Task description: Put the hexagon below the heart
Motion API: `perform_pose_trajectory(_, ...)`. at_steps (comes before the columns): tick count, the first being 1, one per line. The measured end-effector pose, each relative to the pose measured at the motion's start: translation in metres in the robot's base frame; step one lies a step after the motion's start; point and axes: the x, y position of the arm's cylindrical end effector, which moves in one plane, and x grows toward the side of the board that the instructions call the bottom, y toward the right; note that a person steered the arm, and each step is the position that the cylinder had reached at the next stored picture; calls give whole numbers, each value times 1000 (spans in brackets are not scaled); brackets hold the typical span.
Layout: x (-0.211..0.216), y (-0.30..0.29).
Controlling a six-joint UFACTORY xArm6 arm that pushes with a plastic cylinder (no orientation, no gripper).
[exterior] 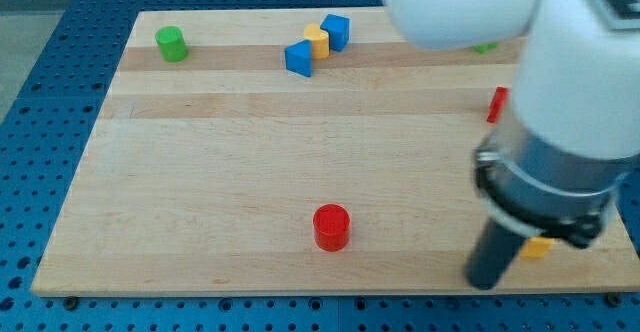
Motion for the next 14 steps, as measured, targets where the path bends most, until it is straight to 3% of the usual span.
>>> perform_pose_trajectory(1,-22,73)
perform_pose_trajectory(3,-22,70)
perform_pose_trajectory(5,-83,51)
perform_pose_trajectory(6,-80,57)
perform_pose_trajectory(8,-137,85)
perform_pose_trajectory(12,-119,36)
perform_pose_trajectory(13,-110,60)
perform_pose_trajectory(14,-69,79)
